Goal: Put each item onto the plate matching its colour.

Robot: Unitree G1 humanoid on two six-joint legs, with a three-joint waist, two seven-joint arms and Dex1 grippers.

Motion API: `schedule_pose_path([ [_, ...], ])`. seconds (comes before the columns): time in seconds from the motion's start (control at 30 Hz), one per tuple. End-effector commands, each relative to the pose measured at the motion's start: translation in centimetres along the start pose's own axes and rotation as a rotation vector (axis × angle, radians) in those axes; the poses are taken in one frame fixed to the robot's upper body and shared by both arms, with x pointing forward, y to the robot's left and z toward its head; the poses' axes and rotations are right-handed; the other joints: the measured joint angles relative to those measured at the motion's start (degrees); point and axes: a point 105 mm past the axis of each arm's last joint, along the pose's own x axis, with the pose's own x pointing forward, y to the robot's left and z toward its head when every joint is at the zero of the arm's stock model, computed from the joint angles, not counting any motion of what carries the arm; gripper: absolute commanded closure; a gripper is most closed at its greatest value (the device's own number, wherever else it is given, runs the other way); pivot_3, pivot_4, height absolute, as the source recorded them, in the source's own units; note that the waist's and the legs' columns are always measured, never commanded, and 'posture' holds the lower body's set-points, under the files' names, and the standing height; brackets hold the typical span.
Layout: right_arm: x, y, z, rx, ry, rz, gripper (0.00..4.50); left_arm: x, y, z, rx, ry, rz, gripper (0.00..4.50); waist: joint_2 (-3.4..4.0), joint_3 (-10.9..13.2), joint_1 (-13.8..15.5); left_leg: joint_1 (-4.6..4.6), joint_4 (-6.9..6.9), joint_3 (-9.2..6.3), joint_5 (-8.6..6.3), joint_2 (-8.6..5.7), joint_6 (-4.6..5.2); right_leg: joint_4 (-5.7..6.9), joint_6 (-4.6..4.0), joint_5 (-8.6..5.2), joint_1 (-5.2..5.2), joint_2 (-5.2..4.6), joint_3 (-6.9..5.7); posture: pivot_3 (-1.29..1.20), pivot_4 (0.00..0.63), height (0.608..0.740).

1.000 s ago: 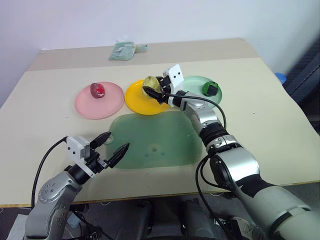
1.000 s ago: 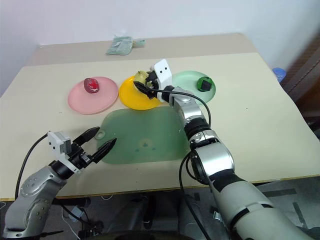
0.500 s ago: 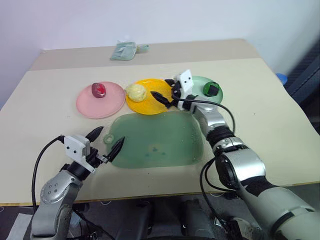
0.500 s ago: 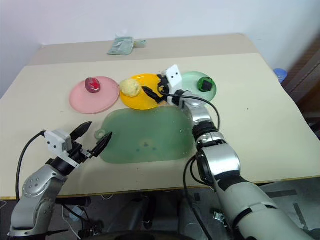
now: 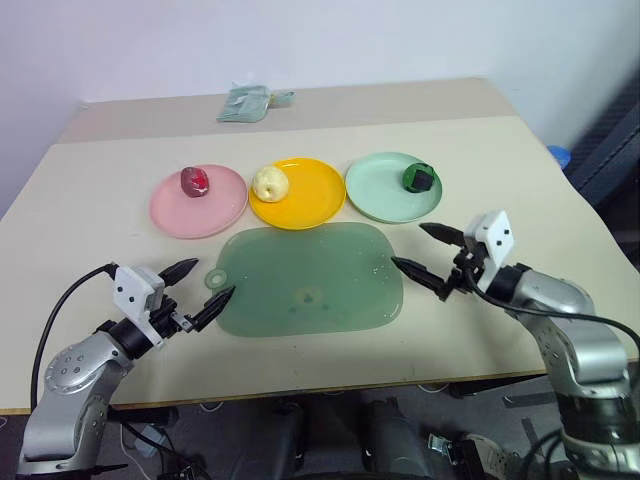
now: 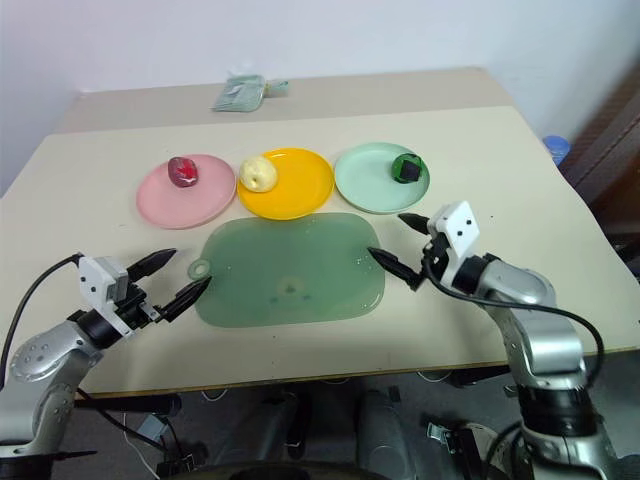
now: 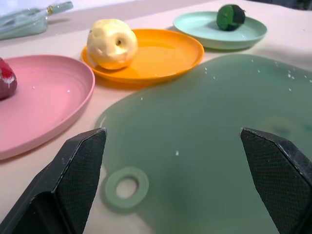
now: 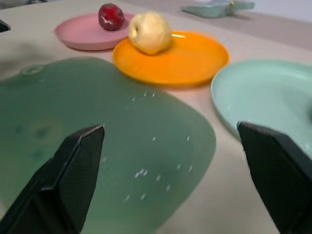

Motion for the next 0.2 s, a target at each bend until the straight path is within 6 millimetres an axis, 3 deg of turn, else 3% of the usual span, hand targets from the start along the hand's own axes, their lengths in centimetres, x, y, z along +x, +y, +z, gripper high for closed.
schedule_pose_path([
  [0.03, -1.8, -0.2, 1.4, -0.029, -0.019, -0.050, 0.07, -0.5, -0.2, 1.1, 0.003, -0.020, -0.034, 0.00, 0.00, 0.00, 0.16, 0.00, 0.01, 0.01, 0.00, 0.00, 0.01, 0.00, 0.00, 0.00, 0.00, -0.01, 0.00, 0.00, 0.150, 0.740],
  [0.2, -3.5, -0.4, 0.7, -0.029, 0.027, -0.102, 0.07, -0.8, 0.0, 1.4, 0.009, 0.002, -0.053, 0.00, -0.04, -0.01, 1.16, 0.00, 0.06, 0.04, -0.02, 0.01, 0.02, -0.02, 0.00, 0.00, 0.04, -0.01, 0.00, 0.00, 0.150, 0.740],
])
